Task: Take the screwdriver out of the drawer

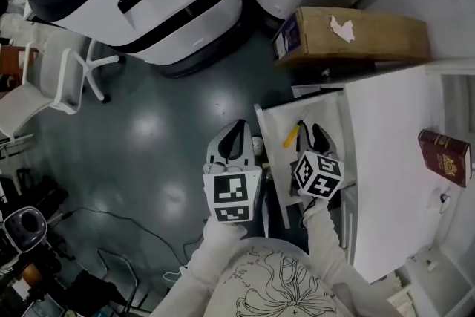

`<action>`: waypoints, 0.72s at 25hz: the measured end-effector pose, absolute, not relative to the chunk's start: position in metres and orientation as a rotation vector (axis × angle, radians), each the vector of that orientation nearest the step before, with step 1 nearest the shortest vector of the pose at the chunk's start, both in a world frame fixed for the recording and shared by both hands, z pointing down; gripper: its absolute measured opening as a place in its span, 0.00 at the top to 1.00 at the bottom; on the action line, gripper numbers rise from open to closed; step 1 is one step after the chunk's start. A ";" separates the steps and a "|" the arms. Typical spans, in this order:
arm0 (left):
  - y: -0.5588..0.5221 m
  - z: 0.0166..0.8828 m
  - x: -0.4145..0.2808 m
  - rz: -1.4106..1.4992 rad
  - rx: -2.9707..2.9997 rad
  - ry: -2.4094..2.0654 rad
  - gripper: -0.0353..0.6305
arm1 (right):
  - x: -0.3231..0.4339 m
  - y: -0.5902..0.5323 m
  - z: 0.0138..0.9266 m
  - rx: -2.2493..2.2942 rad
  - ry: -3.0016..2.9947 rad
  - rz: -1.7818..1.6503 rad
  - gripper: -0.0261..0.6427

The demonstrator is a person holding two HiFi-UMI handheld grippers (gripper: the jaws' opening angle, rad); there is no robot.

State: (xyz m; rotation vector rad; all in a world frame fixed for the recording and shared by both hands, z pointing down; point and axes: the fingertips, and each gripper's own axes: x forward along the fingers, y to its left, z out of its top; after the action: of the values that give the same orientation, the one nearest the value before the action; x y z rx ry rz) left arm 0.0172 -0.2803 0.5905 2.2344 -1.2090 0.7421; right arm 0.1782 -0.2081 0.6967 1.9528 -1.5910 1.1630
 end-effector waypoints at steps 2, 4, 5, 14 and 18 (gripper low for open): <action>-0.282 0.598 0.018 0.750 2.230 -1.198 0.93 | 0.177 -0.205 0.717 1.931 -1.568 1.188 0.75; -0.283 0.605 0.020 0.757 2.227 -1.190 0.93 | 0.177 -0.202 0.735 1.917 -1.541 1.223 0.75; -0.283 0.608 0.020 0.761 2.225 -1.186 0.93 | 0.177 -0.200 0.744 1.911 -1.526 1.244 0.75; -0.284 0.636 0.022 0.798 2.189 -1.152 0.93 | 0.178 -0.188 0.806 1.863 -1.402 1.355 0.75; -0.284 0.647 0.020 0.814 2.171 -1.146 0.93 | 0.182 -0.185 0.824 1.868 -1.346 1.405 0.75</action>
State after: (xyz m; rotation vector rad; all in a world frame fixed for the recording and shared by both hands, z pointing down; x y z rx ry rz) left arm 0.0196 -0.2841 0.6469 2.1709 -1.1459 0.8139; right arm 0.1817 -0.1849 0.8242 1.8683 -1.3462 1.4050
